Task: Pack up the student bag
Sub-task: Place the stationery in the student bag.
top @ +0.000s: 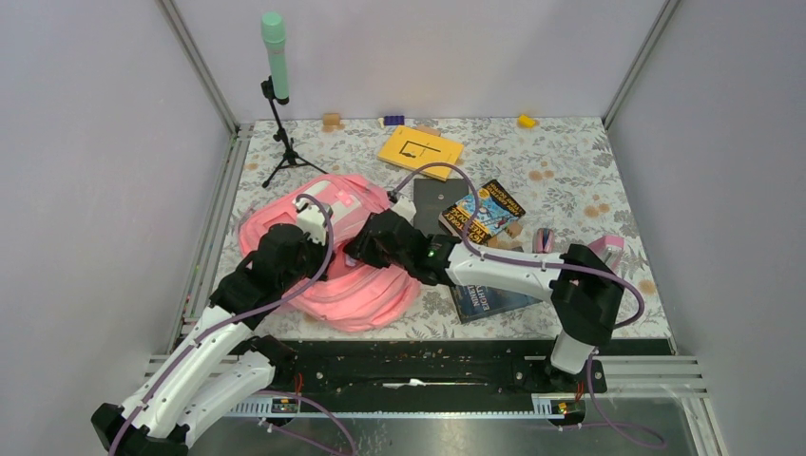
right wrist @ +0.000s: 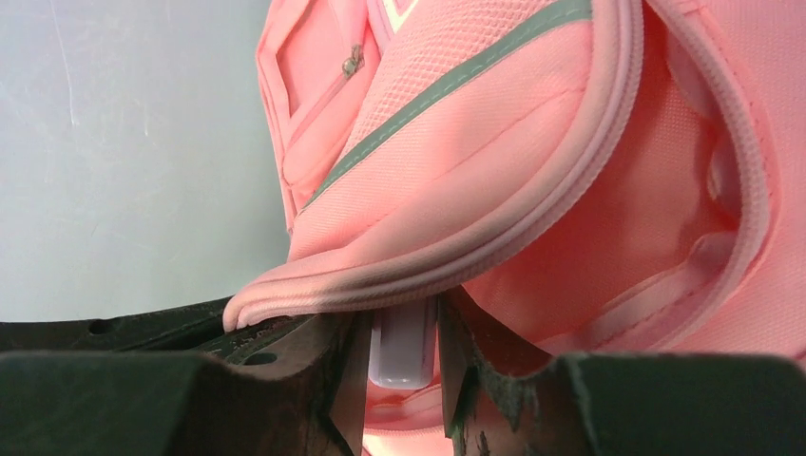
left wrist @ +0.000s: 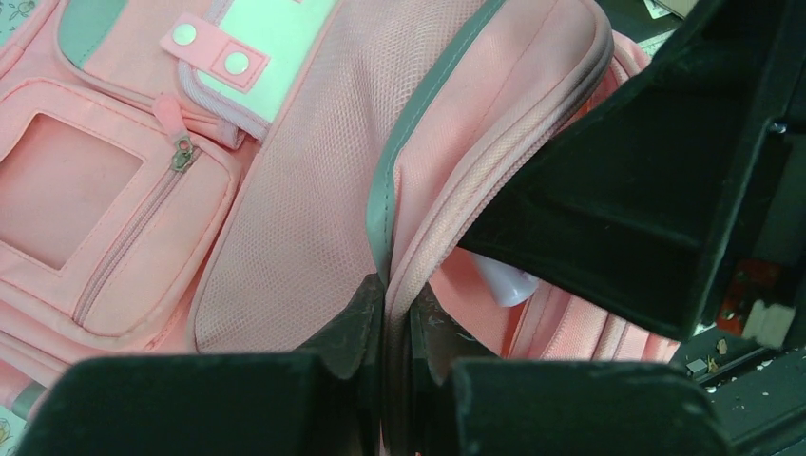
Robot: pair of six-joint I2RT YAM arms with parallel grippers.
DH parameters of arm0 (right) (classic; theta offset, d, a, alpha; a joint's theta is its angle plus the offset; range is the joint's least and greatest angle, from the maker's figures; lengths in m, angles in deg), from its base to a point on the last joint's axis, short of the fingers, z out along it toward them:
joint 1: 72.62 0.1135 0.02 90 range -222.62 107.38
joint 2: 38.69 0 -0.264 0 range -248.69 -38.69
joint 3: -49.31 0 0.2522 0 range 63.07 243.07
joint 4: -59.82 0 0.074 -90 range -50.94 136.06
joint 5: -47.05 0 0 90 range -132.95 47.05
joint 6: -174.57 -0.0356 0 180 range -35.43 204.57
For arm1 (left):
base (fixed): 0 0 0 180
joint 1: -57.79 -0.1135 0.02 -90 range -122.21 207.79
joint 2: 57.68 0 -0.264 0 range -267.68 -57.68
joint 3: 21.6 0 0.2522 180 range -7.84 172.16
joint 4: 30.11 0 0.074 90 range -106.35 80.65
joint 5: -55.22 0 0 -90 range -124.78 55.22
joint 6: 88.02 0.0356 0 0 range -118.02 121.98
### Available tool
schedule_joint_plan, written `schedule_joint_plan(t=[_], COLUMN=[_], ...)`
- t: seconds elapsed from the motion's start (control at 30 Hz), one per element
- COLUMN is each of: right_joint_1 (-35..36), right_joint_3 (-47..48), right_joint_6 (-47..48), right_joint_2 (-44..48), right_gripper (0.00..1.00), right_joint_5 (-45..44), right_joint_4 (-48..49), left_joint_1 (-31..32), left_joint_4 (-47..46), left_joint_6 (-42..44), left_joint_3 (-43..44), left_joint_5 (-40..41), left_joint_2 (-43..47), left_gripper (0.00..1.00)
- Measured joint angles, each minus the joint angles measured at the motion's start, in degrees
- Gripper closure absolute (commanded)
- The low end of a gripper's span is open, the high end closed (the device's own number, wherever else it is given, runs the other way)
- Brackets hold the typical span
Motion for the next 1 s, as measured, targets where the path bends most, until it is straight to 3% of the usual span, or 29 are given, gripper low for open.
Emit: schedule_joint_plan(t=[0.17, 0.23, 0.33, 0.73, 1.0], right_joint_1=[2.43, 2.64, 2.97, 3.58, 4.72], right_joint_3=[-0.07, -0.09, -2.01, -8.72, -17.70], right_joint_6=[2.03, 2.86, 4.63, 11.52, 23.54], right_joint_2=[-0.24, -0.59, -0.52, 1.03, 12.50], right_gripper=[0.51, 0.46, 0.42, 0.46, 0.40], right_joint_5=[-7.06, -8.04, -9.44, -10.16, -10.05], right_joint_4=[1.60, 2.67, 7.19, 17.66, 22.91], left_joint_1=[0.00, 0.02, 0.04, 0.37, 0.83], left_joint_4=[-0.42, -0.46, -0.48, 0.11, 0.15], left_joint_6=[0.00, 0.00, 0.04, 0.22, -0.22], left_joint_3=[0.00, 0.00, 0.00, 0.00, 0.00], left_joint_5=[0.00, -0.02, 0.39, 0.92, 8.26], left_joint_2=[0.00, -0.04, -0.04, -0.50, -0.50], left_gripper=[1.00, 1.00, 1.00, 1.00, 1.00])
